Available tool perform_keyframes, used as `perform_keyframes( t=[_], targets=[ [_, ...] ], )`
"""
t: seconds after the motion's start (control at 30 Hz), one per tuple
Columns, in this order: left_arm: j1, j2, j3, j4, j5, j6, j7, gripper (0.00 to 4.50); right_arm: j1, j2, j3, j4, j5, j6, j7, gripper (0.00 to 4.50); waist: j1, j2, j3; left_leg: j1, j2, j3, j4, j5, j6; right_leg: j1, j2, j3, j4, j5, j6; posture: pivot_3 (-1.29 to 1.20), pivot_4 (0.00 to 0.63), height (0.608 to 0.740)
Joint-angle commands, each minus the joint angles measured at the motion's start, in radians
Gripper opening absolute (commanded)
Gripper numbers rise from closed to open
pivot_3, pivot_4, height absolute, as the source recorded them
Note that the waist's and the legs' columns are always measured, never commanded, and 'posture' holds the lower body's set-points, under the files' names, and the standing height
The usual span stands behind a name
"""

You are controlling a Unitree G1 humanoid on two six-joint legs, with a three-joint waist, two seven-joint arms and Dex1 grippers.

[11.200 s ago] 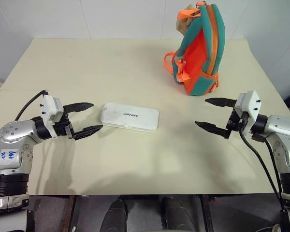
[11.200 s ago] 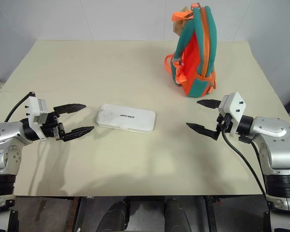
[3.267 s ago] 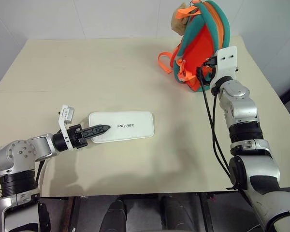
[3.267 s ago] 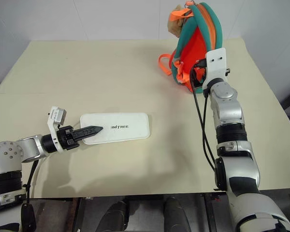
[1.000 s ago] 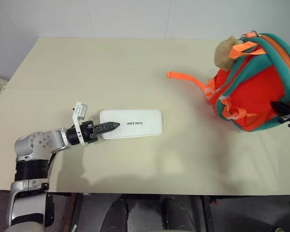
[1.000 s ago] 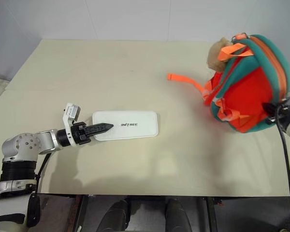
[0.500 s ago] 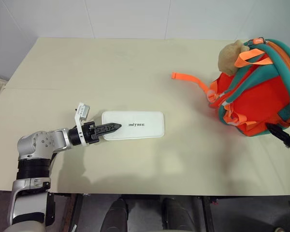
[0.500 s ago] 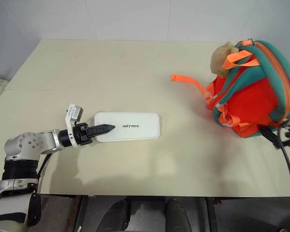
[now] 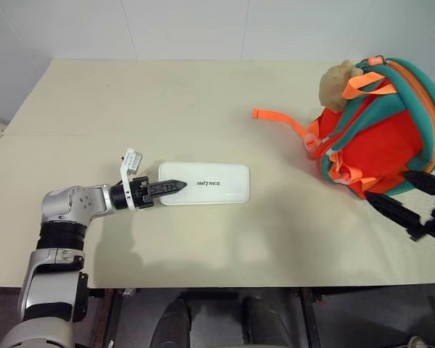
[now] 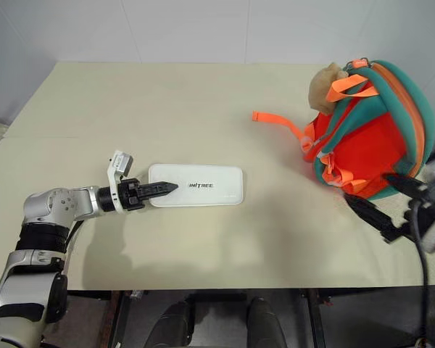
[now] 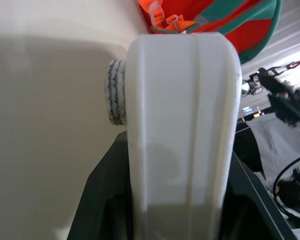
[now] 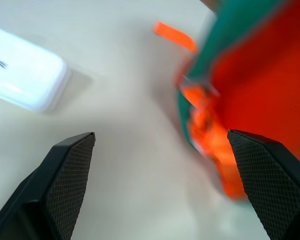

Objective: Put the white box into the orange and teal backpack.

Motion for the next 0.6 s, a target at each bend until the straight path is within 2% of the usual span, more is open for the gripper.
perform_keyframes(
  t=[0.03,0.13,0.2,0.33,0.47,0.6],
  targets=[
    [0.015,0.009,0.0,-0.012,0.026,0.008,0.007,1.36,-0.071,0.008,0.1,0.056,-0.054,-0.053,-0.091,4.48,0.001,0.0,0.0,-0.001,0.0,0.0,0.0,0.0,0.0,0.0,-0.001,0.0,-0.001,0.0,0.0,0.0,0.15,0.74],
    [0.059,0.025,0.039,-0.059,0.008,0.024,0.027,1.36,-0.215,0.004,0.26,0.243,-0.193,-0.134,-0.186,4.48,-0.003,0.0,0.0,-0.001,0.0,0.0,-0.002,0.0,0.0,-0.001,-0.001,0.0,-0.001,0.0,0.0,0.0,0.15,0.74],
    [0.083,0.027,0.066,-0.087,-0.001,0.034,0.041,1.36,-0.284,0.01,0.321,0.329,-0.246,-0.176,-0.212,4.48,-0.001,0.0,0.0,-0.001,0.0,0.002,-0.004,0.0,0.0,-0.002,-0.001,0.001,0.0,0.001,0.001,0.0,0.15,0.74],
    [0.153,0.024,0.131,-0.17,-0.028,0.062,0.087,1.36,-0.439,0.044,0.453,0.521,-0.349,-0.294,-0.229,4.48,-0.006,0.0,0.0,-0.001,0.001,0.002,-0.007,-0.001,-0.001,-0.008,0.0,0.001,0.007,0.005,0.013,0.0,0.15,0.74],
    [0.203,0.014,0.184,-0.233,-0.058,0.086,0.13,1.36,-0.583,0.136,0.507,0.661,-0.358,-0.332,-0.233,4.48,-0.011,0.0,0.0,-0.001,0.001,0.002,-0.009,0.0,-0.003,-0.012,0.001,0.001,0.012,0.003,0.012,0.0,0.15,0.74],
    [0.241,0.014,0.23,-0.283,-0.088,0.103,0.168,1.36,-0.647,0.184,0.515,0.72,-0.341,-0.318,-0.211,4.48,-0.011,0.0,0.0,-0.002,0.001,0.001,-0.008,0.001,-0.004,-0.013,0.001,0.001,0.017,0.003,0.012,0.0,0.15,0.74]
  ],
)
